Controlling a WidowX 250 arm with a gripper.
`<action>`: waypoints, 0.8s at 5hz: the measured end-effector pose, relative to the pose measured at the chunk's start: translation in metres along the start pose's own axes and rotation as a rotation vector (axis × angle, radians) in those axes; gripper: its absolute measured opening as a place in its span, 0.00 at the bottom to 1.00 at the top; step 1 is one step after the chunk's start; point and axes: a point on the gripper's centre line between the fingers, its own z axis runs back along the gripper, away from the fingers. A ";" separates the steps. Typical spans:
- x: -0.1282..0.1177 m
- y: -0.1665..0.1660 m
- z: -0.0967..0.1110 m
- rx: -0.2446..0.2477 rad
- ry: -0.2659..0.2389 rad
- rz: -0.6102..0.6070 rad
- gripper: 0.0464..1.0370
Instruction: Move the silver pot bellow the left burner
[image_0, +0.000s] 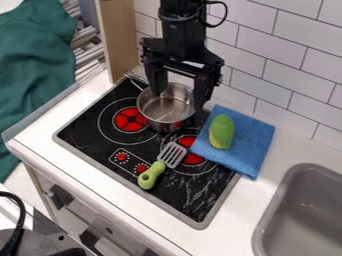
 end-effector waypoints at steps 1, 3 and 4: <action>-0.003 -0.001 -0.008 0.000 0.032 0.000 0.97; 0.002 -0.004 -0.030 -0.047 0.088 -0.007 0.97; 0.006 0.016 -0.045 -0.074 0.083 0.016 0.97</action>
